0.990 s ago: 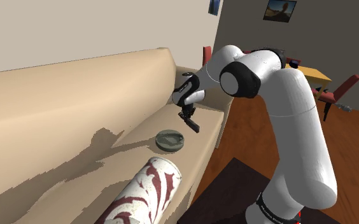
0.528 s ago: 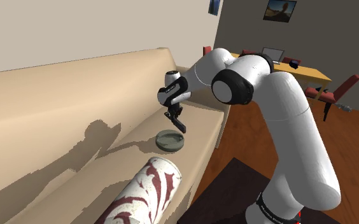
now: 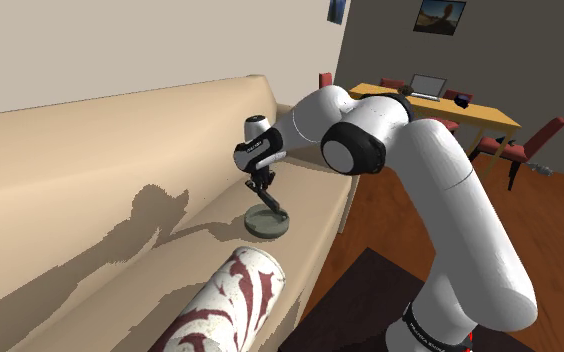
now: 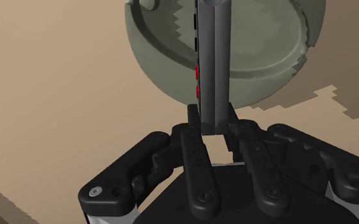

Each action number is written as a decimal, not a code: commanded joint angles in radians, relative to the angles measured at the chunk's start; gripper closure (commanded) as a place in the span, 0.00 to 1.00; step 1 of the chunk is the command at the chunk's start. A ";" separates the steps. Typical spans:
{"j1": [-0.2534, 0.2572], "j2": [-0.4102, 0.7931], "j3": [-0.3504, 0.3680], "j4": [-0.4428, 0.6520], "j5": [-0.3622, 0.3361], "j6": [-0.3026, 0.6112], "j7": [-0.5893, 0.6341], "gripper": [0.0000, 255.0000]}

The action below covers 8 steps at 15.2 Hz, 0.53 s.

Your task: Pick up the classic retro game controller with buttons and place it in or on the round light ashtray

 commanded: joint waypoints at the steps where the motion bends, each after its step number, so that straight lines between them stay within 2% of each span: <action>1: -0.005 0.018 0.006 0.004 0.006 0.014 0.000 1.00; 8: -0.022 0.084 0.028 0.016 0.025 0.067 0.000 1.00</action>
